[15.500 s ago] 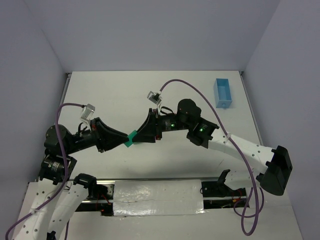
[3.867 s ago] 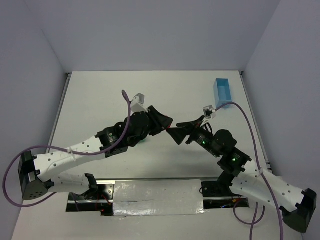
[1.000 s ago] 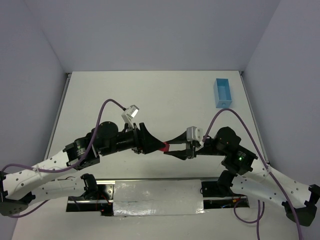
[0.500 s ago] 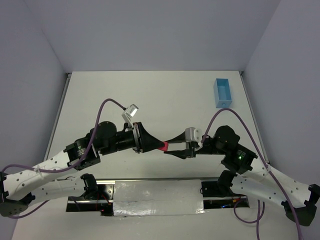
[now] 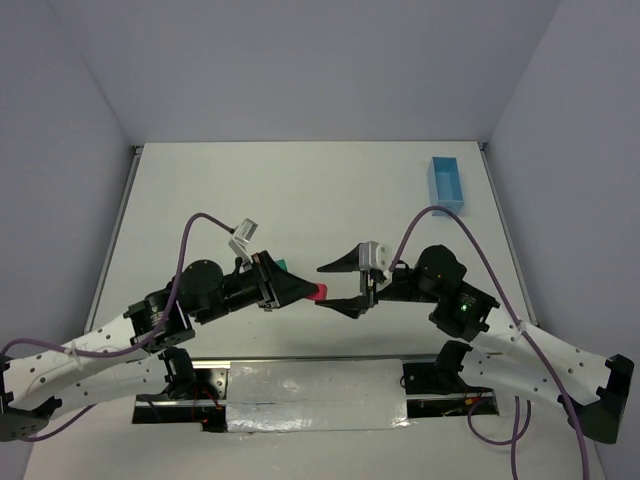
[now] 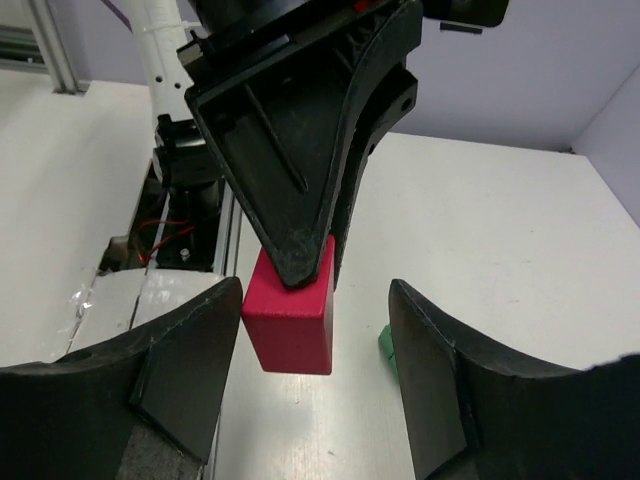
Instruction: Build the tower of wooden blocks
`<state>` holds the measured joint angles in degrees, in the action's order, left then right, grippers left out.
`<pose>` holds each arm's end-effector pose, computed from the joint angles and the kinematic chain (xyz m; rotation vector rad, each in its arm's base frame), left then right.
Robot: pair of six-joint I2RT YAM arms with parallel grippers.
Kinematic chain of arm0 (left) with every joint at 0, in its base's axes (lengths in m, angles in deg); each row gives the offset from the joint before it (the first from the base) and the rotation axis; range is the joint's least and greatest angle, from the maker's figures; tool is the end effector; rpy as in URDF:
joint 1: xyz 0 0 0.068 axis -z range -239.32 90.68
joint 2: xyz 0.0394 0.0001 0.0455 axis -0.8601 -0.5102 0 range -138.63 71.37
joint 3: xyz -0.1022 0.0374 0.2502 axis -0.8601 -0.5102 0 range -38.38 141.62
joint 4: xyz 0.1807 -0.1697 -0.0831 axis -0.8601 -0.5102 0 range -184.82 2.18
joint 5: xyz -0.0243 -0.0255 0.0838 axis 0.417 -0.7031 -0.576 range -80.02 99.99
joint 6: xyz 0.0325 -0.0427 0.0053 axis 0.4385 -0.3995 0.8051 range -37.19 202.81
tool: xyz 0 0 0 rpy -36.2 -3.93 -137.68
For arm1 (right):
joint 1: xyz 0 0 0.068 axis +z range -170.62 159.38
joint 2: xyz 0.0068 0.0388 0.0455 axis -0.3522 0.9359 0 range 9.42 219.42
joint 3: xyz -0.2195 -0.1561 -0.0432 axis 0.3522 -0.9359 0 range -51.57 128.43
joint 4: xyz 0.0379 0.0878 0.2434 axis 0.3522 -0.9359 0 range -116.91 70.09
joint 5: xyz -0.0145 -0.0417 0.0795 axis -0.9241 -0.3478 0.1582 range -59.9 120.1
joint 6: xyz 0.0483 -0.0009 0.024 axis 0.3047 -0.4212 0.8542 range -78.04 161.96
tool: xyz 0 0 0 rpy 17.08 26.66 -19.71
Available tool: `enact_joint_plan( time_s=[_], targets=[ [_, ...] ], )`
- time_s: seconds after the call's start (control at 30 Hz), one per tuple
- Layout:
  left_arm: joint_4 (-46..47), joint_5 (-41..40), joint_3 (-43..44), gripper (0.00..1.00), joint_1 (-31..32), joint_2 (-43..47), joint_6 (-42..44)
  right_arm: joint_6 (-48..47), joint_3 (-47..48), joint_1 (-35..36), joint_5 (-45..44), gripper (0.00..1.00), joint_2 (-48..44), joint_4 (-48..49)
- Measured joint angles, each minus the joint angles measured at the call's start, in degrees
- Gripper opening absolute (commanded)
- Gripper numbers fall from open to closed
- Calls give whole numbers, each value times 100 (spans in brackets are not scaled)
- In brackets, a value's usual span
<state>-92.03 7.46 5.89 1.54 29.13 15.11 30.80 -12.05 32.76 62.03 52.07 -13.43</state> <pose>0.0875 -0.1536 0.3554 -0.1533 1.8918 -1.6277 0.0910 0.1541 0.3449 -1.2164 1.0521 0.9986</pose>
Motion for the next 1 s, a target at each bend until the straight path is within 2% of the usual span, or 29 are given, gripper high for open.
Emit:
enact_joint_plan(
  time_s=[0.17, 0.27, 0.53, 0.63, 0.7, 0.77, 0.9, 1.0],
  targets=[
    [-2, -179, -155, 0, 11, 76, -136, 105, 0, 0, -42, 69, 85, 192],
    [-4, -334, -225, 0, 11, 199, -210, 118, 0, 0, -46, 62, 98, 251],
    [-44, -778, -428, 0, 11, 656, -476, 122, 0, 0, -42, 58, 101, 299],
    [-48, -916, -433, 0, 11, 715, -483, 216, 0, 0, -125, 67, 120, 361],
    [-26, -1038, -481, 0, 11, 772, -476, 474, 0, 0, -295, 85, 131, 459],
    [61, -1191, -625, 0, 11, 896, -448, 920, -2, 0, -608, 100, 133, 605],
    [306, -1532, -901, 0, 11, 1067, -289, 2107, 0, 4, -1668, 100, 111, 697],
    [551, -1766, -1008, 0, 11, 1106, -162, 3119, 81, 4, -2391, 100, 149, 367]
  ],
)
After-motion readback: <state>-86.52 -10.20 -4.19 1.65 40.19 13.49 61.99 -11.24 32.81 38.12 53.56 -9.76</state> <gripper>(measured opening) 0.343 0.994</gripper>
